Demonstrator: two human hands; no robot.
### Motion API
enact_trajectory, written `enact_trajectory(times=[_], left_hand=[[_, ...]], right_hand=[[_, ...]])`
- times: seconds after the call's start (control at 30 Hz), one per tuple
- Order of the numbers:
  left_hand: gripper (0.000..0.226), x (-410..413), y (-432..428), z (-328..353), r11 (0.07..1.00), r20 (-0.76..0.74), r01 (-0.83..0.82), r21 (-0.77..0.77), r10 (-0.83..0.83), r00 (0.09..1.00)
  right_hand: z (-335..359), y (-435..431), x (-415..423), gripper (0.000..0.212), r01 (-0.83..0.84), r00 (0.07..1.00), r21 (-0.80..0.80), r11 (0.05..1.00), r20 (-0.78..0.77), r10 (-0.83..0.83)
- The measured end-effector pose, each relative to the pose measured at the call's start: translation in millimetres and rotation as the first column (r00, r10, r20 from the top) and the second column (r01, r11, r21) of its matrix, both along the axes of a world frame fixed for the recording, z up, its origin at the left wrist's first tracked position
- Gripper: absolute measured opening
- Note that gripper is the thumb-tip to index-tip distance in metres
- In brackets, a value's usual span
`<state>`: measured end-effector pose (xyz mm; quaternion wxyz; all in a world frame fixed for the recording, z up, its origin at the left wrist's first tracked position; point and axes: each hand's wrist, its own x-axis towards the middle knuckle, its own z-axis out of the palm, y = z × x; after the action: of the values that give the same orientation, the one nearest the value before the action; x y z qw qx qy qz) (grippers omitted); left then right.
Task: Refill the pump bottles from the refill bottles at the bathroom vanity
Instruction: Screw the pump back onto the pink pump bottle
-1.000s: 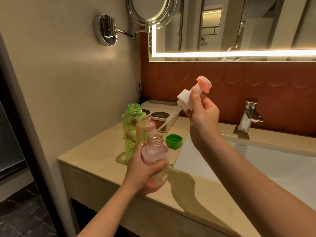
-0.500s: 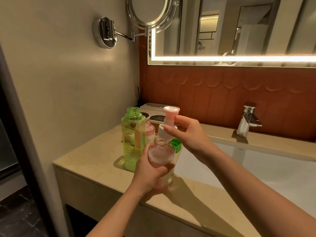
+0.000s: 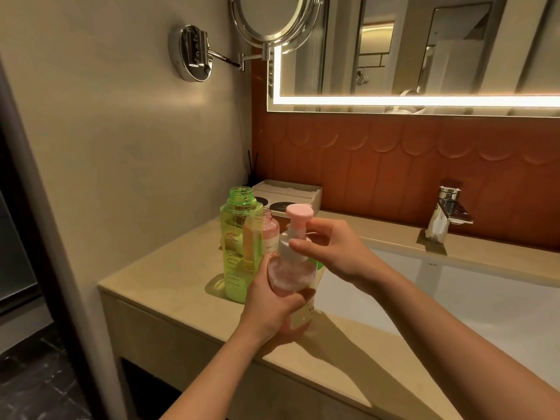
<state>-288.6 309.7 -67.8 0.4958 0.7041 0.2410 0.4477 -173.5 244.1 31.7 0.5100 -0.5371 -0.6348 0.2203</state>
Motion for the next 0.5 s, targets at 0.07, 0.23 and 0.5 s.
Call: enact_trajectory(times=[0.07, 0.23, 0.5], left_hand=[[0.062, 0, 1, 0, 1.000, 0.003, 0.005, -0.001, -0.005, 1.000], [0.072, 3, 3, -2, 1.000, 0.031, 0.015, -0.023, -0.015, 0.999], [0.069, 6, 6, -7, 0.995, 0.057, 0.051, -0.088, -0.046, 0.997]], right_hand=[[4, 2, 1, 0.020, 0.010, 0.997, -0.018, 1.000, 0.073, -0.009], [7, 10, -6, 0.017, 0.116, 0.972, -0.003, 0.993, 0.206, -0.113], [-4, 14, -20, 0.013, 0.029, 0.997, -0.065, 0.997, 0.079, -0.023]])
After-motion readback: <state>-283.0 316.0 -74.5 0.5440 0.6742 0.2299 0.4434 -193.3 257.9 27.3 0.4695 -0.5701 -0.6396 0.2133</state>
